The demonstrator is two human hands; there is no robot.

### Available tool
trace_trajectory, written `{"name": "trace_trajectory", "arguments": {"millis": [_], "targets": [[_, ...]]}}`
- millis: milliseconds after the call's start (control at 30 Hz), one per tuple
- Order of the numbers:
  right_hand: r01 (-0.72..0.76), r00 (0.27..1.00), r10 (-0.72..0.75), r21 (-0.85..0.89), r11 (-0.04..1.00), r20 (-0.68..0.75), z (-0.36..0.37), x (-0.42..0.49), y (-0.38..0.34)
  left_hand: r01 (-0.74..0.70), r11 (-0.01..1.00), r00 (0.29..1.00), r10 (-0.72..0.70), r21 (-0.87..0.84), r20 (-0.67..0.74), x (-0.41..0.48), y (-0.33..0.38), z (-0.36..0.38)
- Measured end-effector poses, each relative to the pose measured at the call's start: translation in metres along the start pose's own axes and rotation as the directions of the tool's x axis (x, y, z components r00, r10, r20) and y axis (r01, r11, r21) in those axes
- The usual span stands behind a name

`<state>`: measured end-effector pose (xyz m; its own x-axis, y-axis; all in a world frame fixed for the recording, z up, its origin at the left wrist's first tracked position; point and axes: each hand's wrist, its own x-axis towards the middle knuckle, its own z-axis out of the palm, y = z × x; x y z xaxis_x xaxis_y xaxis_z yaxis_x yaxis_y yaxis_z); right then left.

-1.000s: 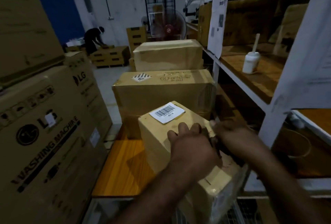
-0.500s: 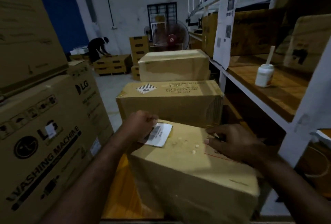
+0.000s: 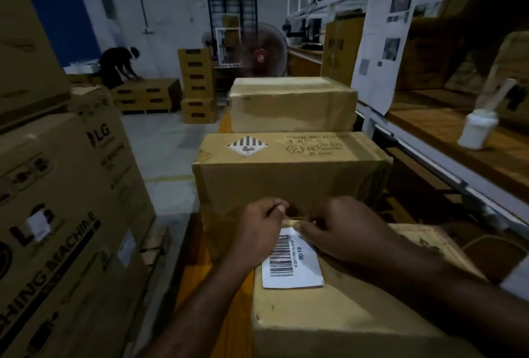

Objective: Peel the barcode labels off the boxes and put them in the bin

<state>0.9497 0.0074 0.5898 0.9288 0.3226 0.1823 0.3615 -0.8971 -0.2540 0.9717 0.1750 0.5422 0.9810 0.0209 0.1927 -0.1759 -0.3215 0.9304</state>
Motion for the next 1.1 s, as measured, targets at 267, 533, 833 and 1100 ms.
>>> {"name": "trace_trajectory", "arguments": {"millis": [267,533,833,1100], "targets": [[-0.130,0.965,0.162,0.163,0.978,-0.205,0.024,0.045,0.009,-0.117,0.954,0.990,0.089,0.277,0.111,0.030,0.011,-0.009],[-0.127,0.975,0.184,0.370,0.920,-0.121,0.023,0.031,0.014,-0.253,0.912,0.933,0.141,0.325,0.331,0.003,0.024,-0.016],[-0.273,0.941,0.091,0.573,0.773,0.326,-0.016,0.048,0.014,-0.099,0.943,0.907,-0.046,0.319,0.419,0.021,0.028,-0.026],[-0.075,0.833,-0.045,0.193,0.978,0.551,-0.015,0.079,0.000,-0.119,0.961,0.965,0.053,0.251,0.256,0.010,0.014,-0.021]]}}
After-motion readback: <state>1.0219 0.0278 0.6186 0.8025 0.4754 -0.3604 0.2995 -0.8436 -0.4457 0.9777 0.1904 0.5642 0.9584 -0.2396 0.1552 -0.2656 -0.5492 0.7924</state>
